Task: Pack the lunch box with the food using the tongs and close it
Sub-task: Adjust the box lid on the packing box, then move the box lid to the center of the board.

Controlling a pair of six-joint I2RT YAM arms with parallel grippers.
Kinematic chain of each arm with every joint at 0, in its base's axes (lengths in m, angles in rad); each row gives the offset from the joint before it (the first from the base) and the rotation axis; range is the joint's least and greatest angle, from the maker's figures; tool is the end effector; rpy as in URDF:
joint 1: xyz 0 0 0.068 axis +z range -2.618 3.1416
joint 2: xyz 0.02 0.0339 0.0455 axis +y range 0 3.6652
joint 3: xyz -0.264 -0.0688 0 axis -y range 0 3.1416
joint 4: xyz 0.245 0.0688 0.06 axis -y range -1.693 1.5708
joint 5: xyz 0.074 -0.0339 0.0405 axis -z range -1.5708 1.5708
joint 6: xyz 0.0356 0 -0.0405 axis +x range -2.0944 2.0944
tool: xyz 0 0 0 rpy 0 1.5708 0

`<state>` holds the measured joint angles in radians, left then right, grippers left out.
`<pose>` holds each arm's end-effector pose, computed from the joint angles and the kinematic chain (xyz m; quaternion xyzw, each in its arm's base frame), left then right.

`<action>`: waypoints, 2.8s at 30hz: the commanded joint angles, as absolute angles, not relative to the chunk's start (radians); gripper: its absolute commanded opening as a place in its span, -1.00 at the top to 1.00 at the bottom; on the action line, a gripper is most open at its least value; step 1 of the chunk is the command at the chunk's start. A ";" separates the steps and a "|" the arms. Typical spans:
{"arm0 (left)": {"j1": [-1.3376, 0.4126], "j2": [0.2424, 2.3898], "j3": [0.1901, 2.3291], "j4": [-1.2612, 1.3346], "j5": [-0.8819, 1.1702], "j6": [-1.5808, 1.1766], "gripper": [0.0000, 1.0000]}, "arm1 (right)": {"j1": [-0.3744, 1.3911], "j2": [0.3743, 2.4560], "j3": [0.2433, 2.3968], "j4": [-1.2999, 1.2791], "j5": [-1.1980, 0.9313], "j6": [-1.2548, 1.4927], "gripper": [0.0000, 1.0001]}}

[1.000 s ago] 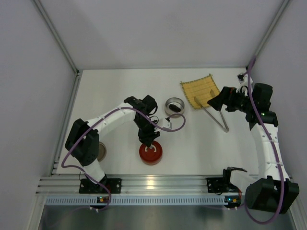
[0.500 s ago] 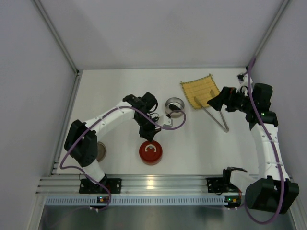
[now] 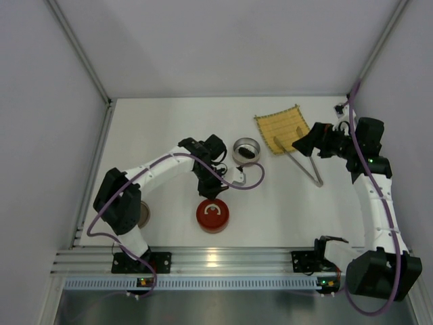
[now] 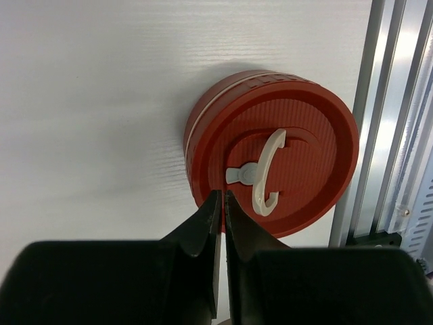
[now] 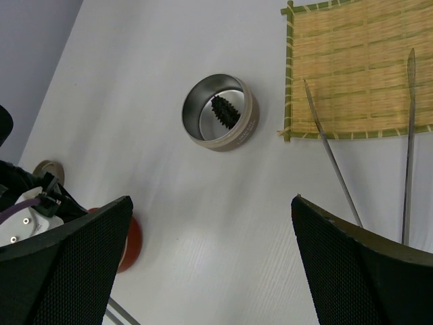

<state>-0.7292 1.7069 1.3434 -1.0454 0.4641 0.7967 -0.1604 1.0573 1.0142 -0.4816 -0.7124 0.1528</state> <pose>0.2304 -0.2272 0.2396 0.6838 0.6883 -0.2264 0.0864 0.2259 -0.0130 0.3423 -0.0454 0.8292 0.3003 0.4693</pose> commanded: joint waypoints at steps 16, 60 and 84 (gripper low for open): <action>-0.762 1.694 1.327 -1.101 0.500 0.856 0.19 | -0.179 1.055 1.019 -0.453 -0.730 0.143 -0.99; 0.100 1.597 1.029 -1.048 0.151 0.428 0.17 | -0.179 1.103 1.025 -0.499 -0.767 0.071 -0.99; -0.023 1.672 1.002 -0.859 0.113 0.321 0.08 | -0.179 1.114 1.025 -0.489 -0.792 0.072 -0.99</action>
